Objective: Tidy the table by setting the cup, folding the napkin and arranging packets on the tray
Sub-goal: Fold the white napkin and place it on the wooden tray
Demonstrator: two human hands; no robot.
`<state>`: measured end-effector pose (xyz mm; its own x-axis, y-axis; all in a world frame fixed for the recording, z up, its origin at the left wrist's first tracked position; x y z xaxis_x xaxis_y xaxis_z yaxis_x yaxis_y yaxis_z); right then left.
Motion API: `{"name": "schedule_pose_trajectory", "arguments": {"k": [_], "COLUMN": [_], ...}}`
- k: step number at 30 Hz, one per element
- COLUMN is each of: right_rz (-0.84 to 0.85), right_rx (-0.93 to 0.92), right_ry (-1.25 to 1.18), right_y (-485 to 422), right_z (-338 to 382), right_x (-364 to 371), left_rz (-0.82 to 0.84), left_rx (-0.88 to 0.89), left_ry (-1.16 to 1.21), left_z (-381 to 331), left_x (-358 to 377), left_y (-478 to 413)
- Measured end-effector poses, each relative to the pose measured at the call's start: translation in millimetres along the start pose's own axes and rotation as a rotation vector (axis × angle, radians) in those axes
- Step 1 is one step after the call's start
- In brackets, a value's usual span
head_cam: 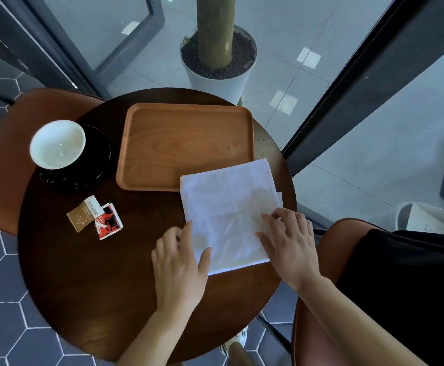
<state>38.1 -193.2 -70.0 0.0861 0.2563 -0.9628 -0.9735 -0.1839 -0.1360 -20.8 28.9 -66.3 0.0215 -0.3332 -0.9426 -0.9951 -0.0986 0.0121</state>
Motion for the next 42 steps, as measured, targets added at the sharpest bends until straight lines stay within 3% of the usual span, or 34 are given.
{"name": "schedule_pose_trajectory", "arguments": {"k": [5,12,18,23,28,32,36,39,42], "right_rz": [0.047,0.071,0.166,0.208,0.213,0.313,0.224,0.174,0.209], "right_rx": [0.064,0.307,0.641,0.771,0.973,1.082,1.178,1.161,1.144], "right_ry": [0.019,-0.11,-0.41,-0.526,-0.706,-0.878,-1.102,-1.225,-1.301], "right_y": [3,17,37,50,63,69,68,64,63], "right_z": [-2,-19,-34,-34,-37,-33,-31,-25,-23], "right_x": [3,-7,-2,-7,-11,-1,0,-4,-3], "left_rz": [0.121,0.119,0.171,0.173,0.155,0.14,0.129,0.104,0.026], "left_rx": [-0.162,-0.542,-0.831,-0.913,-0.943,-0.968,-0.985,-0.948,-0.772], "left_ry": [0.203,0.544,1.183,1.435,1.578,1.649,1.666,1.583,1.289], "left_z": [1,16,12,6,3,3,8,16,31], "left_x": [-1,-3,7,1,-3,-6,-7,-11,-23], "left_y": [14,13,22,25,22,21,24,25,25]}}
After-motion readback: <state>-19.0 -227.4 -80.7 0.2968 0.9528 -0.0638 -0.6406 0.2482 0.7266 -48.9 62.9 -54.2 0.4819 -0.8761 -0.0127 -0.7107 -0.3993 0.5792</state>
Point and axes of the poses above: each hand's wrist, its own y-axis away from the middle knuckle, its own x-axis out of the palm, z = x × y, the point moved 7 cm from there along -y, towards the middle knuckle, and after that the axes turned 6 degrees about x, right-handed, at the moved point
